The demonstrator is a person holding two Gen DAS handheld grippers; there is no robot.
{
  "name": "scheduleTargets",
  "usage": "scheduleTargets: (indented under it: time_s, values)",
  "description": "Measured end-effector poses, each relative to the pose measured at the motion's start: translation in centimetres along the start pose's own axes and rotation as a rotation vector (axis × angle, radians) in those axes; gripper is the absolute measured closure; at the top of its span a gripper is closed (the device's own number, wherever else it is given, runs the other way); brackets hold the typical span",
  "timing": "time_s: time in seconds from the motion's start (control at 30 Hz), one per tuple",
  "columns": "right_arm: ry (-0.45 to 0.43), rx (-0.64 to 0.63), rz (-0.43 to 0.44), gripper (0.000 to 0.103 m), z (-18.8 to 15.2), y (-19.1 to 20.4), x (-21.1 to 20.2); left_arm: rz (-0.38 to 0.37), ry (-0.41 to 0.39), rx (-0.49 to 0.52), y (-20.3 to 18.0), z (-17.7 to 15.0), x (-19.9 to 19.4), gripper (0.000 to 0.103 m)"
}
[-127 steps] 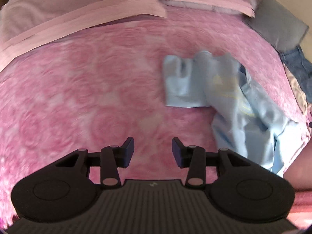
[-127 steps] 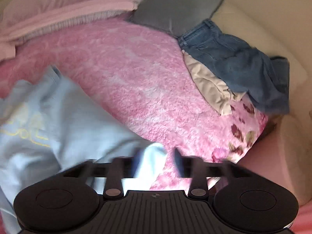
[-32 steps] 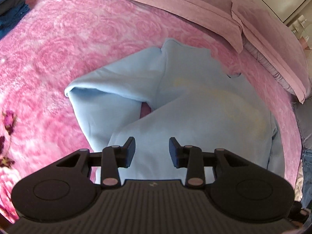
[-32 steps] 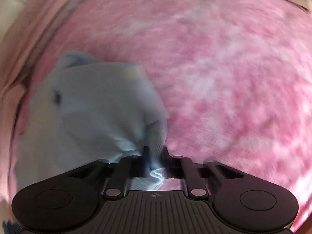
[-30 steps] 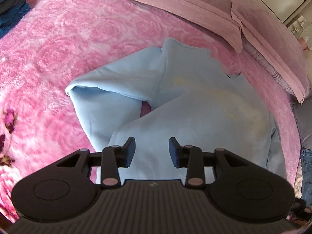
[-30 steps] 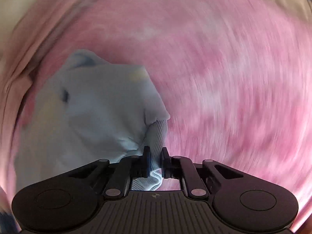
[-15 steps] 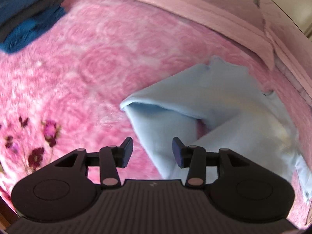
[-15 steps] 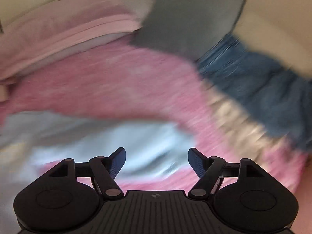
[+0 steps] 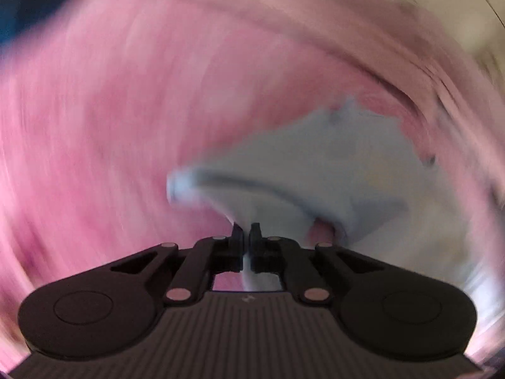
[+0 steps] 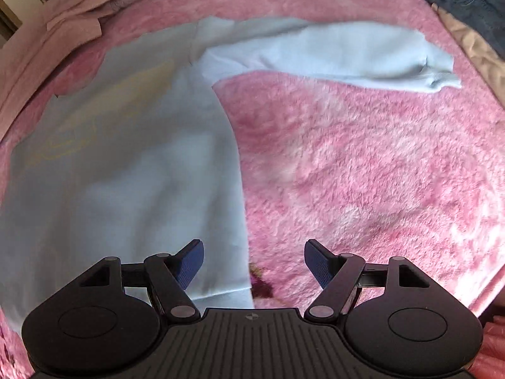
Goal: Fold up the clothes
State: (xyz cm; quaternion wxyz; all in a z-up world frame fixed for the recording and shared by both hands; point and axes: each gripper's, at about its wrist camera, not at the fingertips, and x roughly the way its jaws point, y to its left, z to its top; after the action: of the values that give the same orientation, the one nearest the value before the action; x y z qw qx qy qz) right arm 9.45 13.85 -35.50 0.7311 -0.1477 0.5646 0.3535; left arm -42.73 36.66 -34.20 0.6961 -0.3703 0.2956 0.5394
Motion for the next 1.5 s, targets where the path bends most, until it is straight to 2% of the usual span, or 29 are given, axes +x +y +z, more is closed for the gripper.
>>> scheduleTargets:
  time_s: [0.13,0.17,0.2,0.23,0.33,0.37,0.4,0.5,0.57,0.67,0.8,0.83,0.87,0.9,0.97,1.07,1.1,1.2,1.27,1.33,1.37,1.4,1.43,1.5]
  values:
    - [-0.003,0.017,-0.009,0.029,-1.5,1.5,-0.8,0.194,-0.385,0.476,-1.7,4.1,-6.5,0.102]
    - [-0.004,0.023,-0.01,0.029,-1.8,1.9,-1.0,0.237,-0.475,0.556,-1.5,4.7,-8.0,0.102]
    - [-0.008,0.037,-0.008,0.029,-2.0,2.1,-1.4,0.274,-0.529,0.626,-1.0,5.2,-9.0,0.099]
    - [-0.011,0.048,-0.007,0.029,-2.3,2.4,-1.6,0.309,-0.574,0.691,-0.4,5.7,-9.9,0.098]
    - [-0.007,0.072,0.008,0.029,-3.4,3.6,-2.1,0.361,-0.471,0.748,2.6,5.3,-8.7,0.093]
    - [-0.001,0.077,0.013,0.029,-3.8,4.0,-2.0,0.363,-0.383,0.732,3.8,4.8,-7.4,0.088]
    - [0.007,0.074,0.015,0.029,-4.2,4.3,-2.0,0.364,-0.254,0.691,5.1,4.2,-5.8,0.079]
    - [0.029,0.058,0.023,0.029,-5.6,5.0,-2.0,0.41,0.036,0.441,9.1,2.0,-1.6,0.078]
    - [0.039,0.042,0.021,0.029,-6.5,4.9,-2.2,0.364,0.089,0.256,10.8,0.3,-1.3,0.076]
    - [0.059,0.041,0.006,0.029,-8.0,4.2,-2.4,0.25,0.105,0.033,11.2,-1.8,-2.2,0.067]
    - [0.07,0.108,0.011,0.029,-9.1,2.3,-2.4,0.034,0.139,-0.338,11.3,-3.7,-3.4,0.06]
    - [0.066,0.142,0.029,0.029,-9.3,1.7,-2.3,-0.03,0.149,-0.416,10.9,-4.5,-3.5,0.06]
    - [0.063,0.183,0.049,0.029,-9.4,1.1,-2.2,-0.094,0.166,-0.447,10.0,-5.3,-3.6,0.059]
    - [0.059,0.222,0.069,0.029,-9.4,0.4,-2.3,-0.157,0.184,-0.471,9.1,-6.1,-3.7,0.058]
    - [0.047,0.284,0.121,0.029,-9.3,-0.9,-2.2,-0.237,0.229,-0.421,6.8,-7.7,-3.6,0.056]
    - [0.027,0.303,0.187,0.029,-9.1,-2.7,-2.0,-0.286,0.274,-0.35,3.9,-10.0,-2.9,0.056]
    - [0.021,0.296,0.206,0.029,-8.9,-3.2,-1.8,-0.299,0.273,-0.355,3.3,-10.6,-2.6,0.055]
    - [0.013,0.27,0.274,0.029,-8.7,-4.2,-0.4,-0.315,0.273,-0.36,1.8,-11.9,-1.4,0.052]
    - [0.021,0.251,0.323,0.029,-8.7,-4.5,1.0,-0.292,0.287,-0.343,0.7,-12.5,-0.1,0.052]
    - [0.034,0.242,0.335,0.03,-8.9,-4.5,2.8,-0.26,0.265,-0.311,-0.3,-12.8,0.2,0.054]
    - [0.028,0.233,0.324,0.037,-9.0,-4.3,3.3,-0.249,0.255,-0.293,-0.7,-12.9,0.1,0.078]
    - [0.025,0.214,0.306,0.083,-8.8,-4.1,3.4,-0.241,0.245,-0.278,-1.1,-13.0,-0.1,0.099]
    - [0.038,0.194,0.308,0.097,-8.5,-4.0,3.2,-0.254,0.232,-0.289,-1.2,-13.0,-0.7,0.099]
    - [0.053,0.184,0.344,0.098,-8.0,-4.4,2.3,-0.291,0.158,-0.297,-1.3,-12.9,-3.1,0.099]
